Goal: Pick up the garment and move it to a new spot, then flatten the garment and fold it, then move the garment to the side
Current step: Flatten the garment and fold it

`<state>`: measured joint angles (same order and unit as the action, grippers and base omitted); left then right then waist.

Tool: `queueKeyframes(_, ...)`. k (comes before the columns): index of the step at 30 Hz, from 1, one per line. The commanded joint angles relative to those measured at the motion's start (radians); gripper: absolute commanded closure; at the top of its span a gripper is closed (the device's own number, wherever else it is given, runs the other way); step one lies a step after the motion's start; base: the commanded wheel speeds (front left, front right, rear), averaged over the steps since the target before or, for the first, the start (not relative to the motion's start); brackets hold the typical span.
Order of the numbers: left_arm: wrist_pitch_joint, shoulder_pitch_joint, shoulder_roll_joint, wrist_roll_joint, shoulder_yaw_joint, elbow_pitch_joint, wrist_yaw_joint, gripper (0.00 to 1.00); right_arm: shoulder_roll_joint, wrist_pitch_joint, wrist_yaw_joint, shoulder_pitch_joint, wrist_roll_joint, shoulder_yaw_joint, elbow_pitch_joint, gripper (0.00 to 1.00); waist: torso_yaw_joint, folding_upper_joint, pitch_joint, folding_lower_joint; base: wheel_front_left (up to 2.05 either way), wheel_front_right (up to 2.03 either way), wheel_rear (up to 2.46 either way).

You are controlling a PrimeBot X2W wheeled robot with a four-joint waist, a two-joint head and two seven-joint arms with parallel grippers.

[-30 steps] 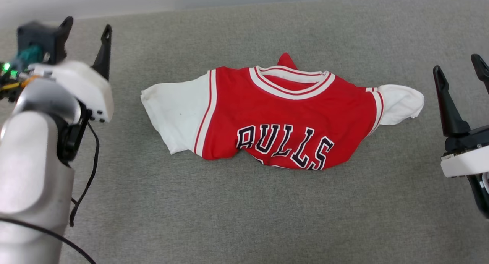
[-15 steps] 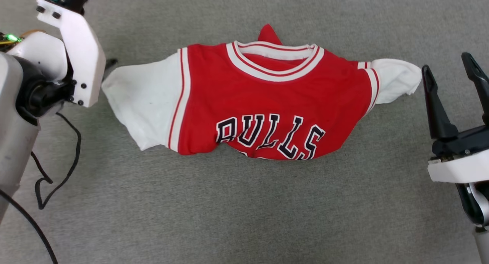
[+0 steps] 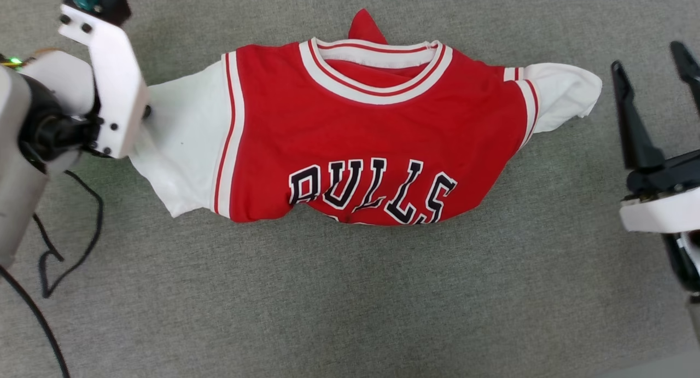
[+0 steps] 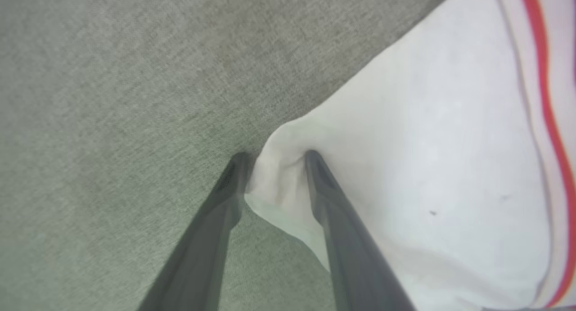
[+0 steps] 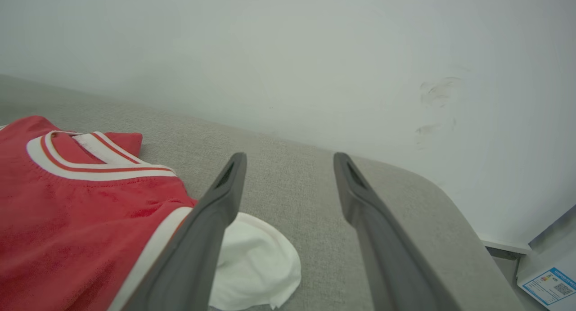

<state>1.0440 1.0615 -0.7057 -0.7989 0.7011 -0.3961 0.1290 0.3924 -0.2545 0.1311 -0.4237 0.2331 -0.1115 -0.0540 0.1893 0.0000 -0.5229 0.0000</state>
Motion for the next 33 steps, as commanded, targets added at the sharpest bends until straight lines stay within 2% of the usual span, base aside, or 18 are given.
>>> queueKeyframes(1,-0.001,-0.042,0.018,-0.008,0.038,-0.016,0.0,1.0,0.014,-0.003,-0.001,-0.018,0.002,0.005,-0.003,0.0,-0.005,0.0,0.008,0.0,0.0,0.0,0.0)
queueKeyframes(5,-0.052,-0.014,-0.012,-0.026,0.06,0.012,0.001,1.0,0.074,0.021,-0.001,-0.072,0.001,-0.002,-0.008,0.0,-0.021,0.0,0.037,0.0,0.0,0.0,0.0)
queueKeyframes(9,-0.113,0.009,-0.031,-0.042,0.085,0.052,0.001,1.0,0.173,0.142,0.0,-0.138,0.034,-0.051,-0.001,0.0,-0.046,0.0,0.067,0.0,0.0,0.0,0.0)
queueKeyframes(12,-0.152,0.017,-0.044,-0.053,0.104,0.08,0.001,1.0,0.276,0.31,-0.001,-0.182,0.115,-0.153,0.006,0.0,-0.067,0.0,0.083,0.0,0.0,0.0,0.0)
queueKeyframes(16,-0.187,0.022,-0.057,-0.067,0.126,0.12,0.001,1.0,0.424,0.569,-0.001,-0.258,0.291,-0.317,0.034,0.0,-0.093,0.0,0.092,0.0,0.0,0.0,0.0)
queueKeyframes(20,-0.213,0.032,-0.055,-0.073,0.141,0.149,0.001,1.0,0.525,0.842,-0.001,-0.339,0.458,-0.452,0.032,0.0,-0.118,0.0,0.083,0.0,0.0,0.0,0.0)
queueKeyframes(23,-0.227,0.044,-0.046,-0.067,0.151,0.159,0.001,1.0,0.544,0.988,0.0,-0.4,0.534,-0.524,0.004,0.0,-0.134,0.0,0.067,0.0,0.0,0.0,0.0)
queueKeyframes(25,-0.234,0.058,-0.034,-0.065,0.155,0.164,0.001,1.0,0.544,1.045,-0.001,-0.445,0.556,-0.56,-0.023,0.0,-0.146,0.0,0.052,0.0,0.0,0.0,0.0)
queueKeyframes(28,-0.246,0.077,-0.018,-0.059,0.161,0.166,0.001,1.0,0.514,1.07,0.0,-0.494,0.571,-0.604,-0.075,0.0,-0.165,0.0,0.027,0.0,0.0,0.0,0.0)
queueKeyframes(33,-0.265,0.107,0.001,-0.057,0.174,0.169,0.001,1.0,0.468,1.047,-0.001,-0.54,0.571,-0.681,-0.17,0.0,-0.187,0.0,-0.013,0.0,0.0,0.0,0.0)
